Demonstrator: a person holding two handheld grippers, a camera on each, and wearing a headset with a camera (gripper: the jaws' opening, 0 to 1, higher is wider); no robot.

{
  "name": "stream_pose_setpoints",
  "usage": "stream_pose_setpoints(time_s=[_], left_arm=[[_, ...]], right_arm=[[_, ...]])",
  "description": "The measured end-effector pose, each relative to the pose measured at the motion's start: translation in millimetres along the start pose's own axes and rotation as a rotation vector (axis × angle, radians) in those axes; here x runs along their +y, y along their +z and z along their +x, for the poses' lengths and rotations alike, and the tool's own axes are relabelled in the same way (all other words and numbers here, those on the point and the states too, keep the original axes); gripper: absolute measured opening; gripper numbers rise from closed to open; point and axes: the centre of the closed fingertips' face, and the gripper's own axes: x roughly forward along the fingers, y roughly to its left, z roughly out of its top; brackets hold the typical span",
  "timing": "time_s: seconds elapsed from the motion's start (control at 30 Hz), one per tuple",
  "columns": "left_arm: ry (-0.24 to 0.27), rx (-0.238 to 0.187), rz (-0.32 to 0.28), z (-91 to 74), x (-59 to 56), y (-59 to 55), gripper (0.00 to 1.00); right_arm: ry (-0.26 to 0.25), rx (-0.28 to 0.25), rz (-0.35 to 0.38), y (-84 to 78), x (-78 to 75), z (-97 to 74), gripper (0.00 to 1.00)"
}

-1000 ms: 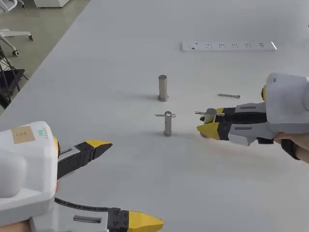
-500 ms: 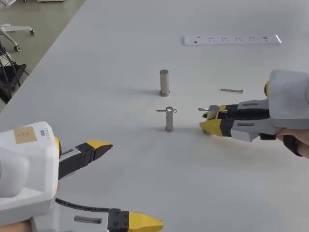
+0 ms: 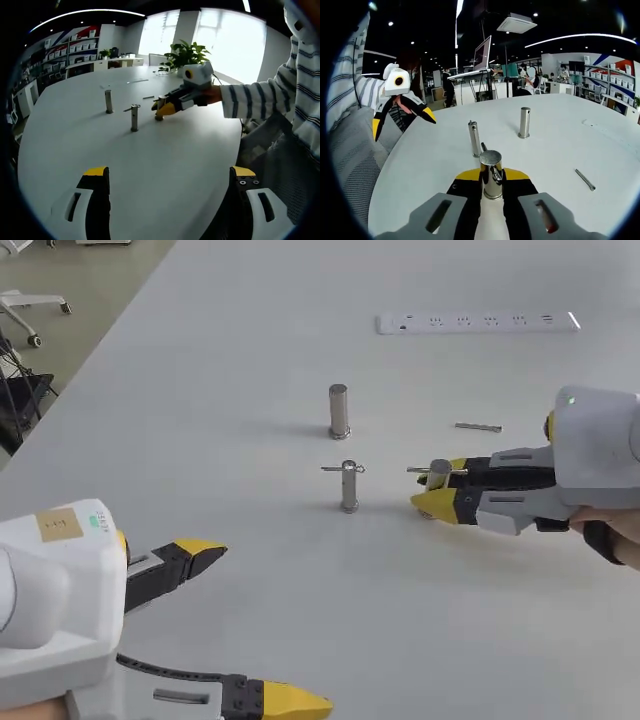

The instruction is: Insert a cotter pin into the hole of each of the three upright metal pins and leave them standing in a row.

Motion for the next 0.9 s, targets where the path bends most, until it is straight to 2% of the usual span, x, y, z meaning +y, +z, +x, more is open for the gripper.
stream_pose_setpoints(time_s=[0.1,0.2,0.4,0.63,0.7,0.8,0.9], left_arm=[[-0.006,-0.001,-0.008,0.0,-1.4,0.5,0.99],[-0.004,0.002,-0.006,0.0,-1.6,0.0,0.99],[-0.002,-0.004,-0.003,-1.7,-2.6,2.6,0.99],[-0.004,-0.040,0.006,-5.6,-5.2,12.0,0.99],[-0.009,-0.044,-0.013,-6.1,-6.0,14.8,0.97],[-0.019,-0.090,-0.033,-7.4,-7.8,24.7,0.94],[-0.021,-0.101,-0.033,-7.9,-8.1,28.3,0.95]], right_arm=[[-0.019,0.014,0.018,-2.2,-3.1,-0.5,0.14],[-0.029,0.028,0.024,-4.0,-4.5,-1.5,0.24],[-0.015,0.028,0.009,4.1,8.0,-9.0,0.37],[-0.052,-0.013,0.004,25.7,21.1,-32.0,0.53],[-0.080,-0.024,0.013,31.5,22.0,-40.1,0.55],[-0.096,-0.042,0.025,37.9,27.1,-50.2,0.63],[-0.111,-0.048,0.039,41.4,33.2,-58.4,0.66]])
